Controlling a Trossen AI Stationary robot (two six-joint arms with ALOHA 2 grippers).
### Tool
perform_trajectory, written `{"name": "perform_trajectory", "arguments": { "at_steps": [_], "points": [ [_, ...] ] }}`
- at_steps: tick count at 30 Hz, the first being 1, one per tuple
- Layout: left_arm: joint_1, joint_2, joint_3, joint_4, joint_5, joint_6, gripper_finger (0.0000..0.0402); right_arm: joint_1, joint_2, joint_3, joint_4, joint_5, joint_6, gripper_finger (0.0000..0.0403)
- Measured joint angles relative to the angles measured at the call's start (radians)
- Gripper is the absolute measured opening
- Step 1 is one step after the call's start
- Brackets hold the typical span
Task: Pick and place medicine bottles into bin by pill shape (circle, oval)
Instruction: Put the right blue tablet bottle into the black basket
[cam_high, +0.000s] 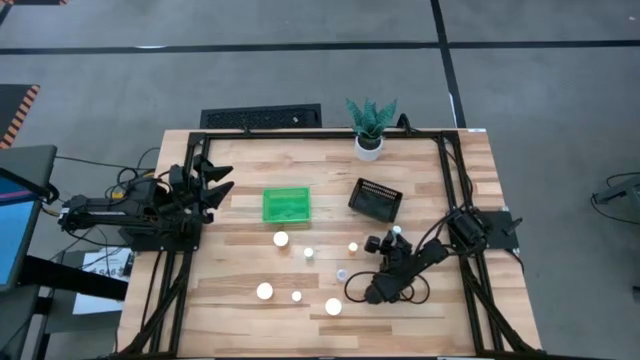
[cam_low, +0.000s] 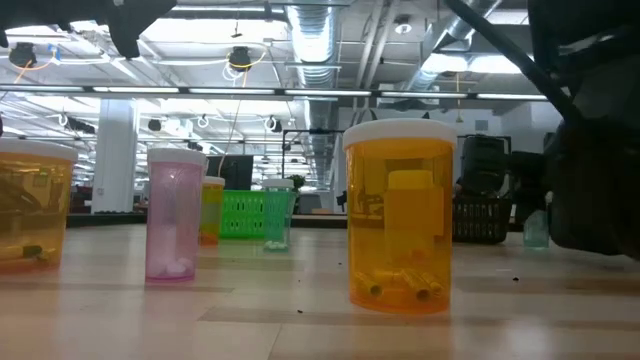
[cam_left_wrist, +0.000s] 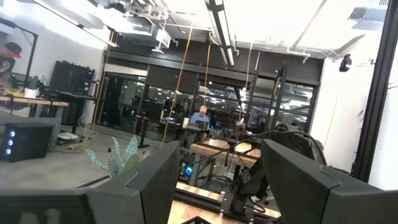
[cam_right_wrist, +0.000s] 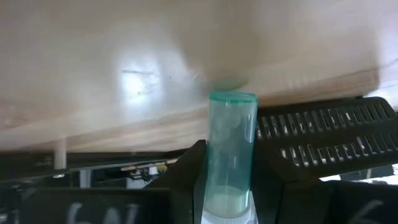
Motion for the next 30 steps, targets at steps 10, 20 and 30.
{"name": "perform_trajectory", "arguments": {
  "at_steps": [10, 20, 30],
  "points": [
    [0.000, 0.000, 0.000, 0.000, 0.000, 0.000, 0.0220, -0.004, 0.000, 0.090, 0.004, -0.037, 0.010, 0.0173],
    [0.000, 0.000, 0.000, 0.002, 0.000, -0.005, 0.0220, 0.038, -0.013, 0.215, -0.076, -0.069, 0.219, 0.0211],
    [0.000, 0.000, 0.000, 0.007, 0.000, -0.008, 0.0220, 0.043, -0.223, 0.300, -0.081, -0.291, 0.600, 0.0212]
  ]
}}
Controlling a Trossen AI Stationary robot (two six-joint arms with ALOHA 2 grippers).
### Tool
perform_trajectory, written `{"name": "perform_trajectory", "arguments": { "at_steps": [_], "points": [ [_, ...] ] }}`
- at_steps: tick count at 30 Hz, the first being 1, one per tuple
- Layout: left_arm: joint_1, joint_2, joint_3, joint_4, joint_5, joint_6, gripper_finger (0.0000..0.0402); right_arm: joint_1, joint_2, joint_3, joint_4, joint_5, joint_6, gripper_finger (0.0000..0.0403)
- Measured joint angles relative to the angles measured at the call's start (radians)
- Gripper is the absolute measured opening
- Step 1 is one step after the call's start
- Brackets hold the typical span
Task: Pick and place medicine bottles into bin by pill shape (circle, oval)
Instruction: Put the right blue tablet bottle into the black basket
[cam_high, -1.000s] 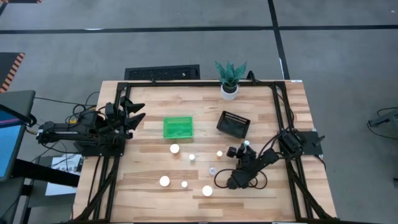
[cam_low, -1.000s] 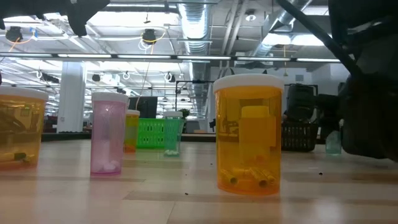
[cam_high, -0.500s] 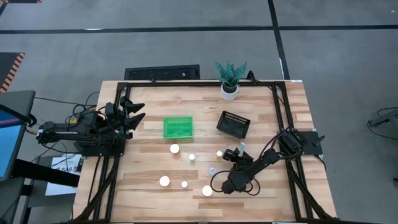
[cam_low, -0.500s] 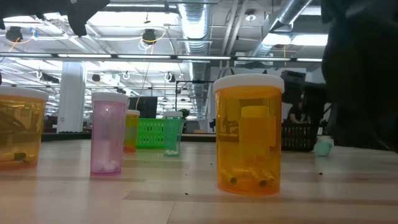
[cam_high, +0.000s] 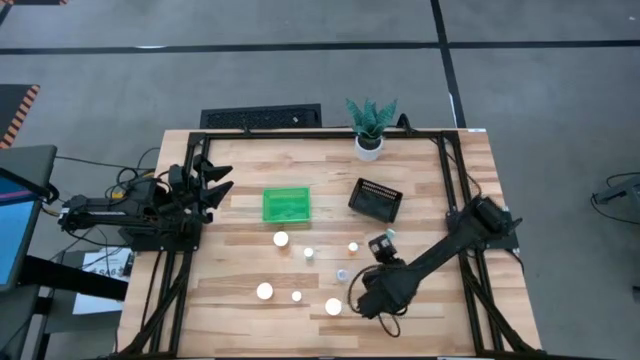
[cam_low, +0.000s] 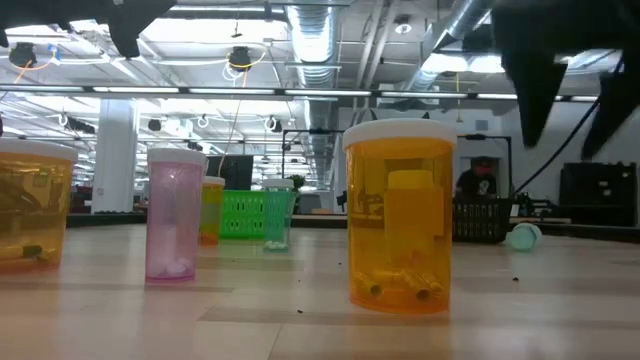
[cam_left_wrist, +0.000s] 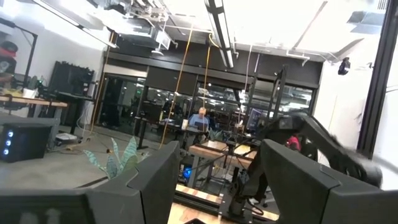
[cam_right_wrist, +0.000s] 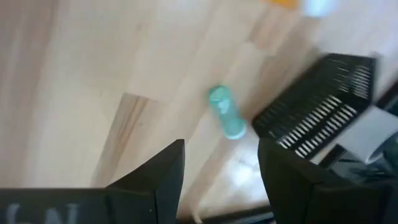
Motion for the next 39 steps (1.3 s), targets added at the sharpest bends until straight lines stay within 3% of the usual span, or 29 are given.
{"name": "perform_trajectory", "arguments": {
  "at_steps": [6, 10, 22, 29, 39],
  "points": [
    [0.000, 0.000, 0.000, 0.000, 0.000, 0.000, 0.0220, -0.038, -0.237, -0.002, 0.059, -0.009, 0.160, 0.0212],
    [0.000, 0.000, 0.000, 0.000, 0.000, -0.005, 0.0220, -0.088, -0.421, -0.089, 0.231, -0.023, 0.196, 0.0212],
    [0.000, 0.000, 0.000, 0.001, -0.003, -0.030, 0.0220, -0.236, -0.901, -0.823, 0.772, -0.115, 0.435, 0.0212],
    [0.000, 0.000, 0.000, 0.001, -0.028, -0.040, 0.0220, -0.355, -1.017, -1.057, 1.008, -0.144, 0.452, 0.0212],
    [0.000, 0.000, 0.000, 0.000, -0.028, -0.040, 0.0220, -0.497, -1.009, -1.140, 1.085, -0.255, 0.504, 0.0212]
  ]
}}
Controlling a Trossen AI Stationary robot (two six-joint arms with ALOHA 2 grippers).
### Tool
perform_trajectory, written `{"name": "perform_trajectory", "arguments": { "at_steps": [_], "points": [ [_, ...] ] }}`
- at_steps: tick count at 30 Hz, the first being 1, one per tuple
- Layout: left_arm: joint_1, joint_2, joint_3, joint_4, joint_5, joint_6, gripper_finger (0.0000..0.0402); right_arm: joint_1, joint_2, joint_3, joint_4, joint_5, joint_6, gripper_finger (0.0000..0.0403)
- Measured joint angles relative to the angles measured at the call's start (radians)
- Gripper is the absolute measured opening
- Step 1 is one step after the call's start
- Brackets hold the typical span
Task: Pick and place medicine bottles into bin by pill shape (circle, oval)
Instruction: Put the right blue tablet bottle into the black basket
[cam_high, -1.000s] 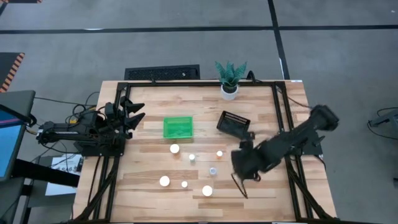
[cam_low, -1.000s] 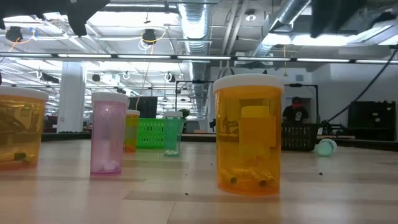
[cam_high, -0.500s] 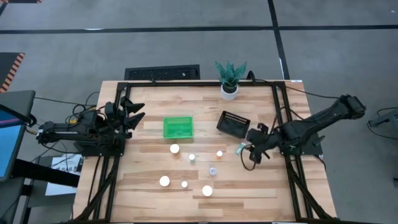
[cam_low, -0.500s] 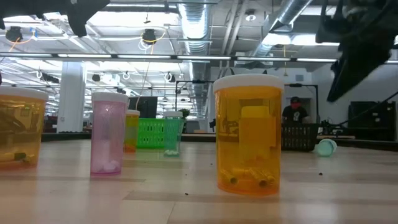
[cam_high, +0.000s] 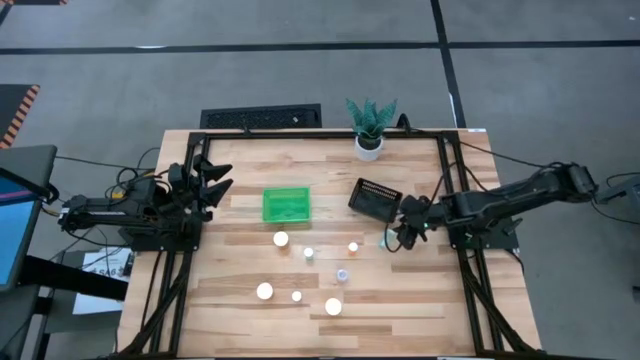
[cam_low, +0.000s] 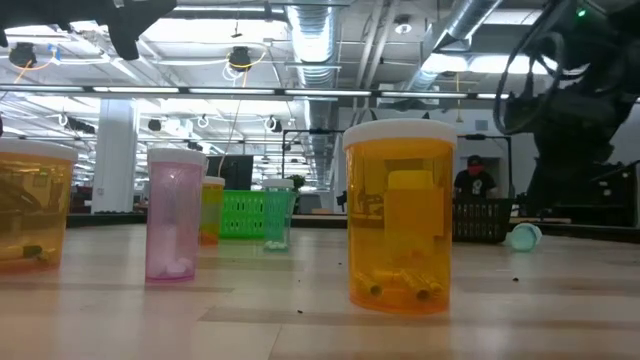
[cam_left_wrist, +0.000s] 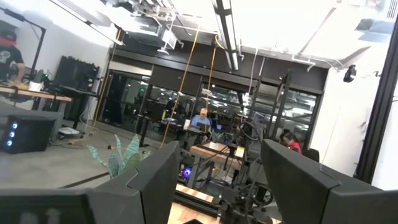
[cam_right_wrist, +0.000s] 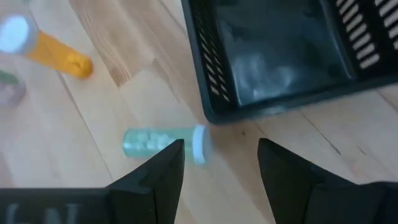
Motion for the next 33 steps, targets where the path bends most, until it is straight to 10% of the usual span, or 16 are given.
{"name": "perform_trajectory", "arguments": {
  "at_steps": [21, 33],
  "points": [
    [0.000, 0.000, 0.000, -0.008, 0.001, -0.001, 0.0220, -0.006, 0.229, 0.000, 0.176, -0.095, 0.006, 0.0210],
    [0.000, 0.000, 0.000, -0.006, 0.001, -0.001, 0.0220, -0.006, 0.228, 0.007, 0.166, -0.162, -0.076, 0.0111]
  ]
}}
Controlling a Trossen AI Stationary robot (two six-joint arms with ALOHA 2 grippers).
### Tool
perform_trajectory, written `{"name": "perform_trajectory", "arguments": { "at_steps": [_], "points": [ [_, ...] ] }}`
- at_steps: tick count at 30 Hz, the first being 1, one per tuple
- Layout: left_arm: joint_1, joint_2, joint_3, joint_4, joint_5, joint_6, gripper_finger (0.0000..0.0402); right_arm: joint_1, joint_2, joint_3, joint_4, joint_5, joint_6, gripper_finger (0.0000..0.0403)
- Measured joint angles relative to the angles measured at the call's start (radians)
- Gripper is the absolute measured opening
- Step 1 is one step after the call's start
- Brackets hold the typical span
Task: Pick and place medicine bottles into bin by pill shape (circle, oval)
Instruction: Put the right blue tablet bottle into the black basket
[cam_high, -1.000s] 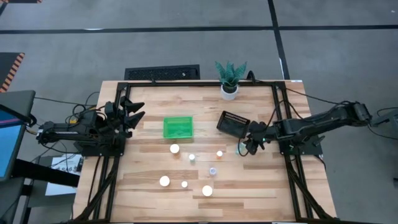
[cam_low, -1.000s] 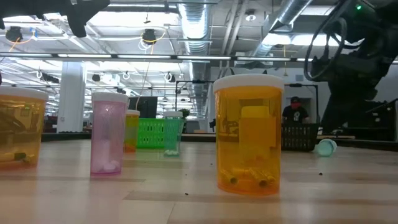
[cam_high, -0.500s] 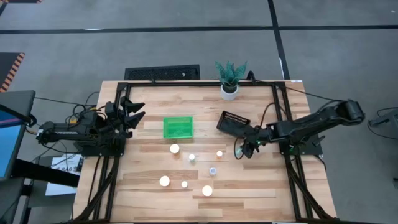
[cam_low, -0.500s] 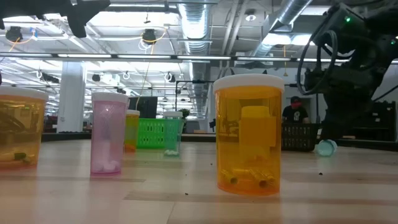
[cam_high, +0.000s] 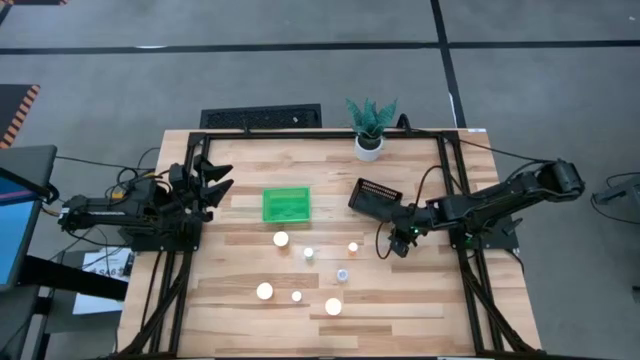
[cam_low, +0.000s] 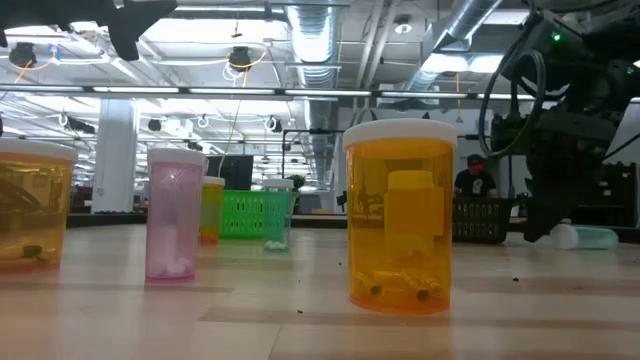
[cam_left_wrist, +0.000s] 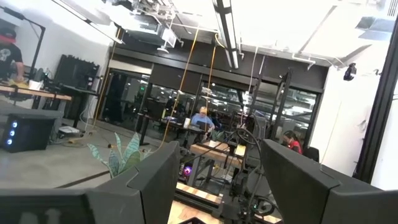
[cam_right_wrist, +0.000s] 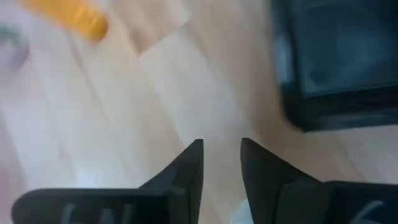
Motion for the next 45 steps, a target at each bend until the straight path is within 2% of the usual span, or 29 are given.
{"name": "perform_trajectory", "arguments": {
  "at_steps": [2, 5, 11, 16, 19, 30, 41, 45],
  "points": [
    [0.000, 0.000, 0.000, 0.000, 0.000, 0.000, 0.0220, -0.003, -0.017, 0.028, -0.065, -0.025, -0.047, 0.0110],
    [0.000, 0.000, 0.000, 0.001, 0.000, 0.000, 0.0220, -0.003, -0.042, 0.097, -0.197, -0.007, -0.115, 0.0118],
    [0.000, 0.000, 0.000, 0.002, 0.000, 0.000, 0.0220, 0.016, -0.071, 0.214, -0.476, 0.038, -0.258, 0.0170],
    [0.000, 0.000, 0.000, 0.001, 0.000, 0.001, 0.0220, 0.041, -0.024, 0.190, -0.508, 0.053, -0.270, 0.0226],
    [0.000, 0.000, 0.000, 0.001, 0.000, 0.011, 0.0220, 0.042, 0.018, 0.185, -0.471, 0.074, -0.270, 0.0239],
    [0.000, 0.000, 0.000, 0.000, -0.010, 0.018, 0.0220, 0.046, 0.179, 0.187, -0.435, 0.074, -0.296, 0.0231],
    [0.000, 0.000, 0.000, -0.001, -0.012, 0.019, 0.0220, 0.043, 0.189, 0.201, -0.412, 0.078, -0.308, 0.0188],
    [0.000, 0.000, 0.000, -0.001, -0.012, 0.019, 0.0220, 0.043, 0.194, 0.201, -0.410, 0.078, -0.302, 0.0161]
  ]
}}
